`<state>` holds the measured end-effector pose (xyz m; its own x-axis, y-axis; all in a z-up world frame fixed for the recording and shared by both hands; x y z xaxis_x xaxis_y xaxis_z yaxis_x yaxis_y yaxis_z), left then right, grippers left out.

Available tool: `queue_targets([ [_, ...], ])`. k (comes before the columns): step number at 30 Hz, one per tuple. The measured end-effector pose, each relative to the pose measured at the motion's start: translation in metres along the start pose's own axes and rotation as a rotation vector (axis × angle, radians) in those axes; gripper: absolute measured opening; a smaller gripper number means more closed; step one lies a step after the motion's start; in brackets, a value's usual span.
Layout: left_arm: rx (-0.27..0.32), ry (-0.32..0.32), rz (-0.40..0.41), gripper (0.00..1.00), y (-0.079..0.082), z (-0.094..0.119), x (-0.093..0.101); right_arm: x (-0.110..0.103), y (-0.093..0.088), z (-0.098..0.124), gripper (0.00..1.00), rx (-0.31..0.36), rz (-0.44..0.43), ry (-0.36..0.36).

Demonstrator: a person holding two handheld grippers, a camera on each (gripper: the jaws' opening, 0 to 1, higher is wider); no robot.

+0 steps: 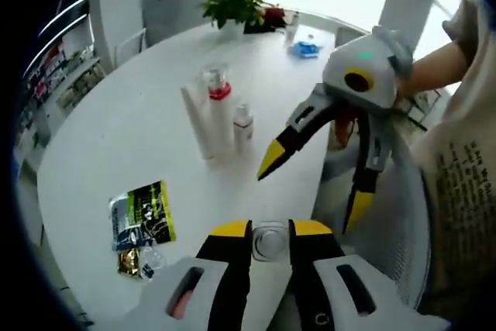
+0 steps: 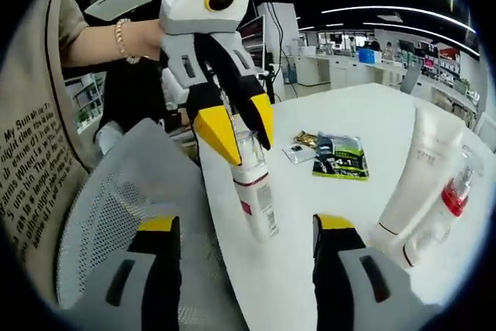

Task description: Arrange the skincare products in the storage area until every visible bottle or jar stands upright without overlapping.

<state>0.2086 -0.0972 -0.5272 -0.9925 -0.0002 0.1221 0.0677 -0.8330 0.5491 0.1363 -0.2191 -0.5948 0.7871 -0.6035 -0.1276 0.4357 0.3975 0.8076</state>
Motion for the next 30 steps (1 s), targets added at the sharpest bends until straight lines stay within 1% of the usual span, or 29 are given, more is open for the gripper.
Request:
queue_targets([
  [4, 0.015, -0.024, -0.019, 0.14, 0.007, 0.007, 0.014, -0.005, 0.008, -0.005, 0.65, 0.008, 0.039, 0.042],
  [7, 0.023, -0.033, -0.032, 0.14, 0.012, 0.011, 0.023, -0.008, 0.01, -0.006, 0.63, 0.01, 0.052, 0.056],
  [12, 0.028, -0.044, -0.042, 0.14, 0.014, 0.013, 0.032, -0.015, 0.009, -0.001, 0.51, 0.006, 0.066, 0.084],
  [16, 0.029, -0.052, -0.045, 0.14, 0.014, 0.012, 0.037, -0.02, 0.009, 0.004, 0.38, 0.0, 0.082, 0.099],
  [21, 0.029, -0.071, -0.06, 0.14, 0.017, 0.013, 0.044, -0.024, 0.007, 0.006, 0.28, -0.01, 0.092, 0.111],
  [22, 0.03, -0.077, -0.065, 0.14, 0.018, 0.014, 0.045, -0.024, 0.007, 0.006, 0.25, -0.01, 0.098, 0.112],
  [25, 0.035, -0.09, -0.075, 0.15, 0.021, 0.015, 0.048, -0.026, 0.008, 0.009, 0.23, -0.006, 0.104, 0.121],
  [26, 0.038, -0.096, -0.081, 0.15, 0.023, 0.017, 0.049, -0.027, 0.008, 0.011, 0.23, 0.0, 0.105, 0.124],
  [27, 0.043, -0.105, -0.085, 0.15, 0.024, 0.018, 0.05, -0.029, 0.009, 0.012, 0.22, 0.008, 0.095, 0.143],
  [28, 0.063, -0.118, -0.085, 0.15, 0.027, 0.019, 0.051, -0.03, 0.009, 0.014, 0.22, 0.012, 0.077, 0.158],
  [30, 0.103, -0.132, -0.094, 0.15, 0.03, 0.021, 0.052, -0.03, 0.01, 0.018, 0.21, 0.03, 0.072, 0.157],
])
Point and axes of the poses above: the point that each gripper's makers call its tool centre point, and the gripper's own axes: z roughly backward along the fingers, x roughly to its right, y roughly out of its top, the point moved 9 cm from there along z, roughly backward along the fingers, and after that the axes turned 5 degrees about -x, right-handed, at the moved point
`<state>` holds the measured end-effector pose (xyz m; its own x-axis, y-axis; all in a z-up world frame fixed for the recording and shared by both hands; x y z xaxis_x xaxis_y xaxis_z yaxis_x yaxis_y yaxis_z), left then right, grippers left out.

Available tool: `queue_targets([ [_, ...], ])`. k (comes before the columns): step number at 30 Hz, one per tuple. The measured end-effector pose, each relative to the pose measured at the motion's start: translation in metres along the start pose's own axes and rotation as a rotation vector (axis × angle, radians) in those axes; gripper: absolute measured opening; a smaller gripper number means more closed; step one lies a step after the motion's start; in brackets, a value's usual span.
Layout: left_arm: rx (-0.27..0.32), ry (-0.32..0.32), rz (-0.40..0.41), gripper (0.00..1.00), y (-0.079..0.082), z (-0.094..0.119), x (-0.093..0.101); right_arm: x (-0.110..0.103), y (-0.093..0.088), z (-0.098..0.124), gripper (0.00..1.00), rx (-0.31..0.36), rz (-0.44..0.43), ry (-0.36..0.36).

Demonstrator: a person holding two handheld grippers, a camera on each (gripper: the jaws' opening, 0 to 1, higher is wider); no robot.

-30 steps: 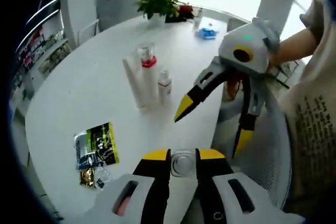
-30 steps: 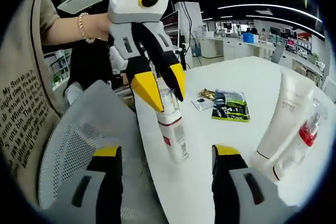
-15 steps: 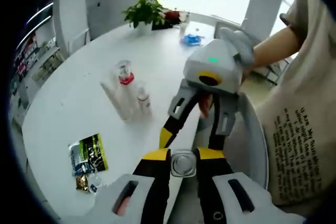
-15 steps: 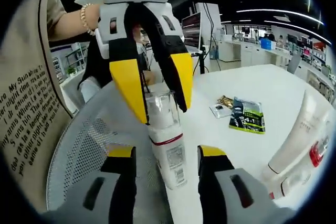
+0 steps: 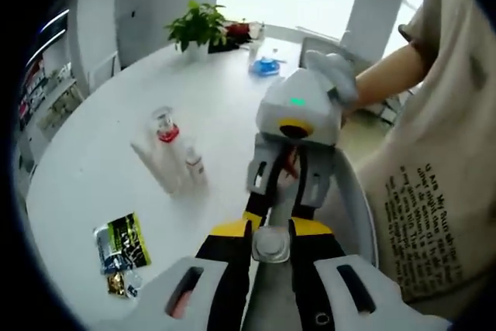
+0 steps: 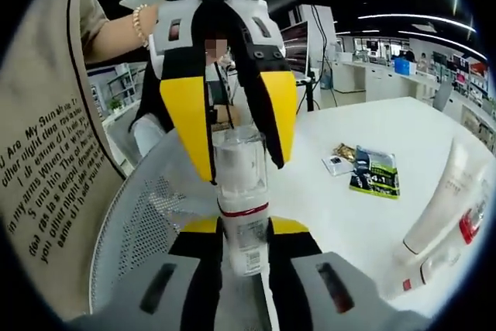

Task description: Arrange the skincare products in the storage area until every visible bottle or jar stands upright without overlapping.

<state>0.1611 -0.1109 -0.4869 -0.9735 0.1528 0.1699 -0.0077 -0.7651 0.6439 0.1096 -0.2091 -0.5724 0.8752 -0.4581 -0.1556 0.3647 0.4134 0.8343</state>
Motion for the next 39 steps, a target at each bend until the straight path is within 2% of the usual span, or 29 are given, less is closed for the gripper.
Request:
queue_targets([
  [4, 0.05, 0.002, 0.0, 0.16, 0.005, 0.002, -0.001, -0.001, -0.001, 0.006, 0.21, 0.049, -0.059, 0.0],
  [6, 0.094, 0.027, -0.012, 0.16, 0.008, 0.003, -0.001, 0.0, -0.002, 0.01, 0.2, 0.081, -0.101, -0.012],
  [7, 0.119, 0.026, 0.006, 0.18, 0.01, 0.003, -0.001, 0.0, -0.002, 0.013, 0.2, 0.095, -0.112, -0.023],
  [10, 0.178, 0.025, 0.052, 0.32, 0.012, 0.003, 0.0, 0.0, -0.004, 0.02, 0.2, 0.123, -0.139, -0.049],
  [12, 0.186, 0.032, 0.057, 0.36, 0.011, 0.003, 0.0, -0.001, -0.004, 0.026, 0.2, 0.133, -0.144, -0.072],
  [16, 0.186, 0.043, 0.071, 0.34, 0.008, 0.001, -0.002, -0.002, -0.004, 0.035, 0.2, 0.152, -0.142, -0.109],
  [21, 0.215, 0.05, 0.101, 0.32, 0.01, -0.005, 0.003, -0.002, -0.006, 0.042, 0.2, 0.148, -0.118, -0.146],
  [30, 0.236, 0.056, 0.129, 0.26, 0.011, -0.02, 0.004, 0.0, -0.007, 0.047, 0.2, 0.174, -0.117, -0.179],
  [35, 0.209, 0.068, 0.086, 0.18, 0.011, -0.029, 0.007, 0.001, -0.01, 0.048, 0.2, 0.161, -0.118, -0.174],
  [39, 0.202, 0.078, 0.059, 0.18, 0.011, -0.034, 0.006, 0.004, -0.014, 0.049, 0.2, 0.14, -0.097, -0.172],
])
Point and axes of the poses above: the point that each gripper's makers call its tool centre point, and the gripper's own axes: z roughly backward along the fingers, x roughly to its right, y roughly out of its top, the point moved 9 cm from there along z, roughly backward along the fingers, and after that the axes turned 5 degrees about -x, right-handed, at the moved point
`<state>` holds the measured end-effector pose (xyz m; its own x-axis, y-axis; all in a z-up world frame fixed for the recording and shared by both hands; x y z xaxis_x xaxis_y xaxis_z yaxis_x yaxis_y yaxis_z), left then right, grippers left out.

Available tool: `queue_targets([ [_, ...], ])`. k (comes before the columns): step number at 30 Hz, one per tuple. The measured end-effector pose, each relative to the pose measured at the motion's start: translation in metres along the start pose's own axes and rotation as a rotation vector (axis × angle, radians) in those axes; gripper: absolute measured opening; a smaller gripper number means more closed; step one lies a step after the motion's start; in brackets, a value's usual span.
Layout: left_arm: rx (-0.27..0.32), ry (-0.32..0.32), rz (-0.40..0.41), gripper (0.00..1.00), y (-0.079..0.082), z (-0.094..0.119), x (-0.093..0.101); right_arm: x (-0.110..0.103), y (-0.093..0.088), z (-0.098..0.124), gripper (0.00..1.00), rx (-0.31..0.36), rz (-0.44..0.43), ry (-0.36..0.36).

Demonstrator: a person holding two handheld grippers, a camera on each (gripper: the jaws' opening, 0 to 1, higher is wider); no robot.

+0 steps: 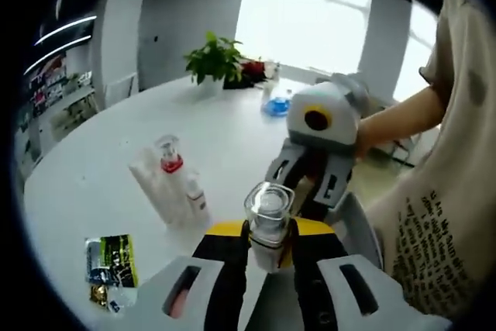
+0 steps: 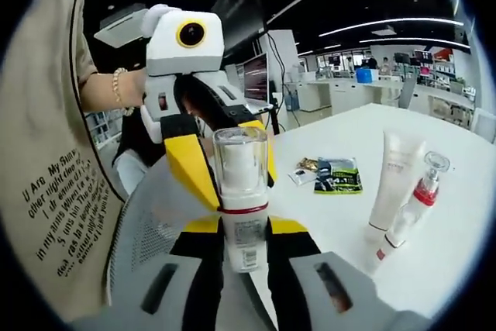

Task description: Arrange the skincare products in the storage area until every visible bottle or jar stands upright without overlapping.

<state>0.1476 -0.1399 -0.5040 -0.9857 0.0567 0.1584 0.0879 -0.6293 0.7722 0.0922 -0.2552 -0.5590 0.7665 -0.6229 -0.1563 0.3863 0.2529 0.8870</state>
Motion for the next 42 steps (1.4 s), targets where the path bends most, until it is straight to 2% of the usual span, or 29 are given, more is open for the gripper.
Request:
queue_targets([
  [7, -0.016, 0.06, -0.053, 0.18, 0.002, -0.008, -0.003, 0.01, -0.003, 0.0, 0.21, -0.031, 0.041, -0.044],
  [10, -0.024, 0.101, -0.049, 0.18, -0.002, -0.013, -0.006, 0.014, -0.005, -0.002, 0.21, -0.043, 0.044, -0.058],
  [14, -0.042, 0.121, -0.048, 0.18, -0.008, -0.021, -0.007, 0.019, -0.014, -0.009, 0.21, -0.07, 0.053, -0.068],
  [22, -0.105, 0.134, -0.054, 0.18, -0.029, -0.039, -0.013, 0.025, -0.04, -0.027, 0.21, -0.111, 0.053, -0.072],
  [27, -0.151, 0.156, -0.072, 0.18, -0.038, -0.048, -0.015, 0.03, -0.047, -0.036, 0.21, -0.154, 0.068, -0.071],
  [34, -0.166, 0.171, -0.058, 0.18, -0.043, -0.057, -0.02, 0.036, -0.056, -0.041, 0.22, -0.177, 0.05, -0.073],
  [42, -0.17, 0.181, -0.037, 0.18, -0.048, -0.064, -0.023, 0.042, -0.061, -0.046, 0.22, -0.243, 0.065, -0.064],
])
Point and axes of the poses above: the point that each gripper's makers call its tool centre point, and the gripper's own axes: z roughly backward along the fingers, x roughly to its right, y roughly out of its top, the point moved 9 cm from there along z, roughly backward along the fingers, and after that the axes turned 5 degrees about -x, right-handed, at the moved point
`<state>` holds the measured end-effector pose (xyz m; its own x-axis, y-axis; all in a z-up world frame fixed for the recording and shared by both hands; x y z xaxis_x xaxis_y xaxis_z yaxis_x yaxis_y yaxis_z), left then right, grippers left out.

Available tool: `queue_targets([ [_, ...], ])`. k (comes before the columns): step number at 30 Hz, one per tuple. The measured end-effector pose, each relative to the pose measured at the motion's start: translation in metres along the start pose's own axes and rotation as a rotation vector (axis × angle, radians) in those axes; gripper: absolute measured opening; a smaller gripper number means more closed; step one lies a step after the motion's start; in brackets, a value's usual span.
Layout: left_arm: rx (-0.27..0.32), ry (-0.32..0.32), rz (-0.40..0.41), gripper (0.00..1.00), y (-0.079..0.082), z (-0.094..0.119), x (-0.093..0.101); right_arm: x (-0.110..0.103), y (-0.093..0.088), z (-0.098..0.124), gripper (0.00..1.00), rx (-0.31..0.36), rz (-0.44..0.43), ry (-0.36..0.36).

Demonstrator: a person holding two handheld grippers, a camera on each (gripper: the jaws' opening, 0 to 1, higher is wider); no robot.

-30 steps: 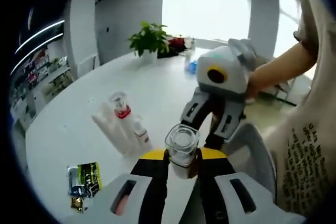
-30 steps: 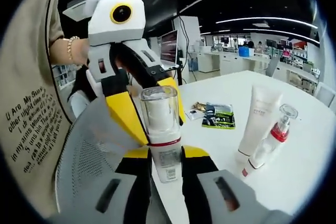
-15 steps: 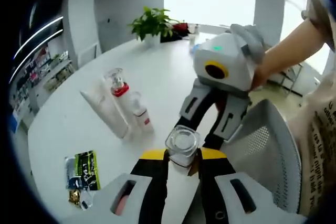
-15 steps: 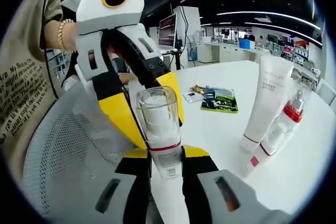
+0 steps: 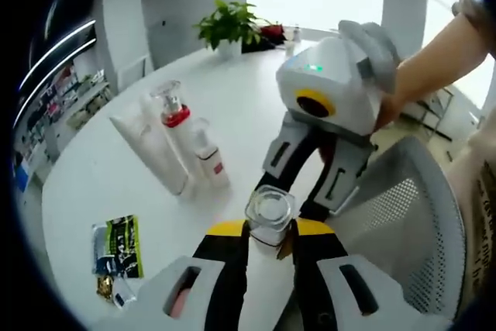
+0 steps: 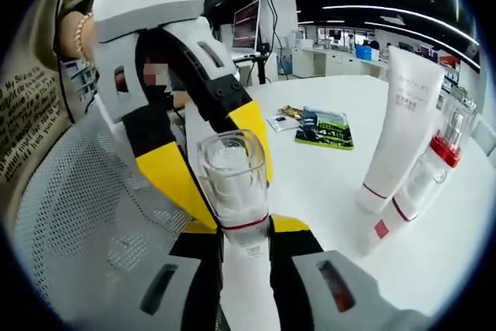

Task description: Arrange the skincare products in the storage area until every visible bottle or jar stands upright without overlapping.

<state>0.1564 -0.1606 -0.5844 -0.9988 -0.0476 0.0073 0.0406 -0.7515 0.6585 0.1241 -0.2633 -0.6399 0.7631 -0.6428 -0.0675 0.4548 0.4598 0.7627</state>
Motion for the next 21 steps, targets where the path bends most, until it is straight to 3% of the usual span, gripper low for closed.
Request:
queue_targets([
  [7, -0.003, 0.002, 0.023, 0.15, -0.005, -0.005, -0.002, 0.007, -0.007, -0.004, 0.22, -0.06, 0.014, -0.005],
  [21, -0.022, -0.038, -0.034, 0.17, -0.005, -0.019, -0.009, 0.011, -0.008, -0.005, 0.22, -0.049, 0.021, 0.012],
])
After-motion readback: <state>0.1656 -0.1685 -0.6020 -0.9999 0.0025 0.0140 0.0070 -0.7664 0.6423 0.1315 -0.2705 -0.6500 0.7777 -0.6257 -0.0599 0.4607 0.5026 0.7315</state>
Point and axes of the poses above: the point that each gripper's makers call its tool centre point, and the gripper's own axes: z roughly backward along the fingers, x roughly to its right, y roughly out of its top, the point moved 9 cm from there along z, roughly backward along the fingers, and after that the axes turned 5 degrees about -x, right-handed, at the moved point
